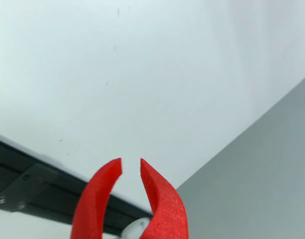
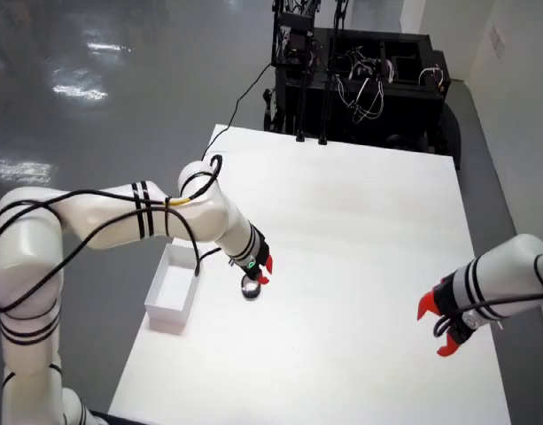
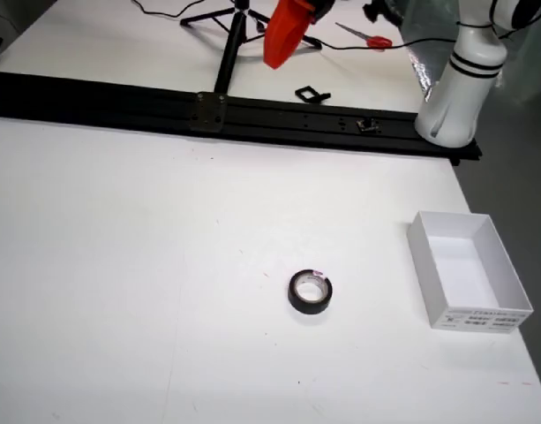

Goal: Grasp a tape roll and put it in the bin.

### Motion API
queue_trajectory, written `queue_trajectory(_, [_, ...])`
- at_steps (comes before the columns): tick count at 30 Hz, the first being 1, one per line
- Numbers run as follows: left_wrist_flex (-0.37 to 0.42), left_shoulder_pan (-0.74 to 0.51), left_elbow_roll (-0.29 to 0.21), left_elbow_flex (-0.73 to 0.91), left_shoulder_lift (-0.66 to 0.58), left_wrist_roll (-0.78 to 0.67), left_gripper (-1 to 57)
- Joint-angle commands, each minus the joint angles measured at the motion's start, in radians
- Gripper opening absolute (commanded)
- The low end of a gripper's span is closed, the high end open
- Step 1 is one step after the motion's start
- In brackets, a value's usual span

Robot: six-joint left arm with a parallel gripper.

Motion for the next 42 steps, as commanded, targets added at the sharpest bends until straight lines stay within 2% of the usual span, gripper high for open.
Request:
queue_trajectory(1, [0.007,0.206,0.139,-0.021,0.147,-0.47,18.5])
queue_trajectory(5, [0.007,0.258,0.148,-0.019,0.187,-0.574,21.3])
queue_trajectory(12, [-0.019,0.334,0.125,-0.044,0.273,-0.606,23.3])
queue_trajectory(16, [-0.005,0.344,0.119,-0.137,0.414,-0.588,24.3])
queue_trajectory(19, [0.047,0.337,0.117,-0.255,0.531,-0.551,24.8])
queue_trajectory(22, [0.061,0.335,0.116,-0.321,0.595,-0.543,25.0])
queue_trajectory(28, [0.07,0.344,0.1,-0.372,0.647,-0.556,25.0])
queue_trajectory(42, [0.058,0.309,0.102,-0.448,0.775,-0.545,25.0])
